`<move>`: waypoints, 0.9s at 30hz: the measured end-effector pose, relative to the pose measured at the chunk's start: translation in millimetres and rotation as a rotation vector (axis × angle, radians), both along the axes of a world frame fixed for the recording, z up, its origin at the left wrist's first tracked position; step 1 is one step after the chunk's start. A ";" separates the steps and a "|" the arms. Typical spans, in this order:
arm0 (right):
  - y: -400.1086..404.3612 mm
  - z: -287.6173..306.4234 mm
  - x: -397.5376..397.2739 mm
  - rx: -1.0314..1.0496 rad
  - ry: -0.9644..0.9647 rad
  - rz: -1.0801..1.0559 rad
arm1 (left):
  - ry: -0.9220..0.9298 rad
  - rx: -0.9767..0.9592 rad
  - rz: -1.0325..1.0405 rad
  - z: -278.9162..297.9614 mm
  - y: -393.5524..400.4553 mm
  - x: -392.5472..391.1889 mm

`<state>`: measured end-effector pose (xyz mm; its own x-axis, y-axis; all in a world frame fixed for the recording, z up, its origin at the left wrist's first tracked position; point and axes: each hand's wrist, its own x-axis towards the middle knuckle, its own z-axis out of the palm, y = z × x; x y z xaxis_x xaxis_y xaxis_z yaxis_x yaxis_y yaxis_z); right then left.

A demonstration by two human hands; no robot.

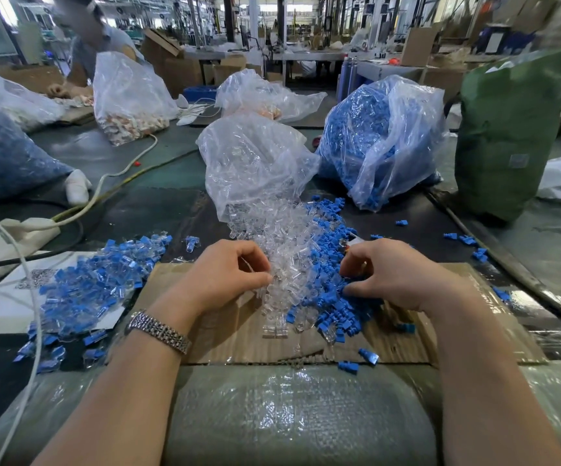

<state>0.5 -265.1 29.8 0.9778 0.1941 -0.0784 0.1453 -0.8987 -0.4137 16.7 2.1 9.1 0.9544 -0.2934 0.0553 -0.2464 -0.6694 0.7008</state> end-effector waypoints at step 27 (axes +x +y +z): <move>24.7 5.3 -0.8 0.953 -0.230 0.065 | 0.436 -1.138 -0.038 6.7 -5.5 0.7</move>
